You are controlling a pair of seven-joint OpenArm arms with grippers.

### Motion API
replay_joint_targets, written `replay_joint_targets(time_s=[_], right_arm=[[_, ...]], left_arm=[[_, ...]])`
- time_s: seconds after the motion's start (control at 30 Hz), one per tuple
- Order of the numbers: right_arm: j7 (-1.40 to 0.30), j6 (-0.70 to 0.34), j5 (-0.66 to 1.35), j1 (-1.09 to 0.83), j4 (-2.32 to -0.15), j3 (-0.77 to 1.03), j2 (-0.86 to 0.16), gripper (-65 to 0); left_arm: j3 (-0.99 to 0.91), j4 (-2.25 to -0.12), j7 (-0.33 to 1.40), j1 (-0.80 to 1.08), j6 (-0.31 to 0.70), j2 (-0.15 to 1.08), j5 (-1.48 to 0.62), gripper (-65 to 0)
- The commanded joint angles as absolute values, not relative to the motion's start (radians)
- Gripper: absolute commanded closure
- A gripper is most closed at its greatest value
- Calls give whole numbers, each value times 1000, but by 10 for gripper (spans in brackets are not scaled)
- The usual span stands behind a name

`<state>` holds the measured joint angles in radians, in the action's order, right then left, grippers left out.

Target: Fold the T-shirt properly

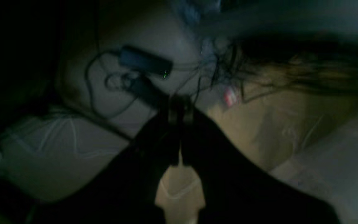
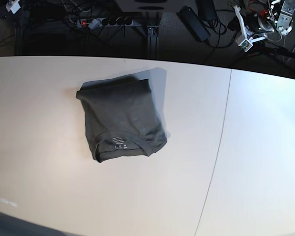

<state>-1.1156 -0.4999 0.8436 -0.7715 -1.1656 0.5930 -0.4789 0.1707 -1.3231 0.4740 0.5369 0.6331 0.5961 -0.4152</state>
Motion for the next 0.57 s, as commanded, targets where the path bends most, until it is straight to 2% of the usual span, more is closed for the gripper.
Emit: replay_joint_targets(time_s=[0.0,0.1,0.2,0.3,0.37,0.53], right_arm=[[-1078,-565,807,-752,-1121,572,-478,0],[-924,-553,640,-644,-931,485,-445,0],[-913,-517,579,-482,-746,410,-419,0],[-912,-499,546,-325,-600,362,-381,0],[-912,-490,511,-236,-542,345,-345,0],[-908,-429,466,-83,-511,339,-256,0]], left_arm=[[164,-1244,429,513,640,590,-420,0],[164,-942,343,390,639,491,-397,0],[164,-655,348,236,625,385,-378,0],[164,-437,340,113,485,291,-371,0],[164,-355,325,51,410,240,-334,0],[164,-324,340,-12,322,160,-237,0]])
